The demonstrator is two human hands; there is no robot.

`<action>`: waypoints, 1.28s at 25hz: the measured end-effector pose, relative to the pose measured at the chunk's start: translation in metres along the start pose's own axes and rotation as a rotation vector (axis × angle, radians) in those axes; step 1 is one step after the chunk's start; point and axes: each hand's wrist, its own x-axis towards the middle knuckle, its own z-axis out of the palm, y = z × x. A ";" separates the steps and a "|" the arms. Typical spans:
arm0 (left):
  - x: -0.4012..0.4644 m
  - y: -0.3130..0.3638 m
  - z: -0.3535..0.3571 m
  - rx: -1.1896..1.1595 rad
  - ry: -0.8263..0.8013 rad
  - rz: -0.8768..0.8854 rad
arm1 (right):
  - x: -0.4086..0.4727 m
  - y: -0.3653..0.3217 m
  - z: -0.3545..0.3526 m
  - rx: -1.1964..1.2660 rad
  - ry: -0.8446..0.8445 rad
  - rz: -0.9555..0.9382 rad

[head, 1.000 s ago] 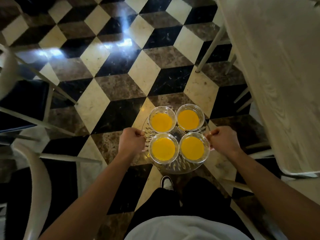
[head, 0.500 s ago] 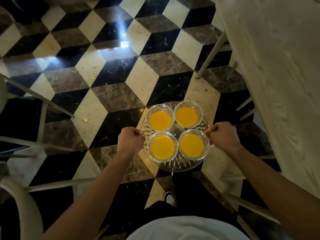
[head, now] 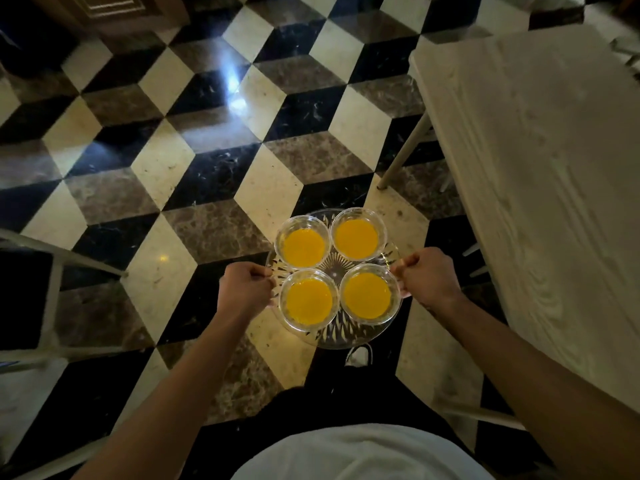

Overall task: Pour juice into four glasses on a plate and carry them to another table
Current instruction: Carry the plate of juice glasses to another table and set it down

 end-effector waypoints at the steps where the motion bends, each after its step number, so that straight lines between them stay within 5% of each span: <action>1: 0.008 0.011 0.002 -0.003 -0.001 0.004 | 0.009 -0.005 -0.004 0.005 0.011 0.006; 17: 0.156 0.174 0.061 0.172 -0.220 0.149 | 0.116 -0.049 -0.055 0.182 0.180 0.182; 32: 0.203 0.326 0.176 0.516 -0.588 0.556 | 0.134 -0.023 -0.109 0.422 0.544 0.468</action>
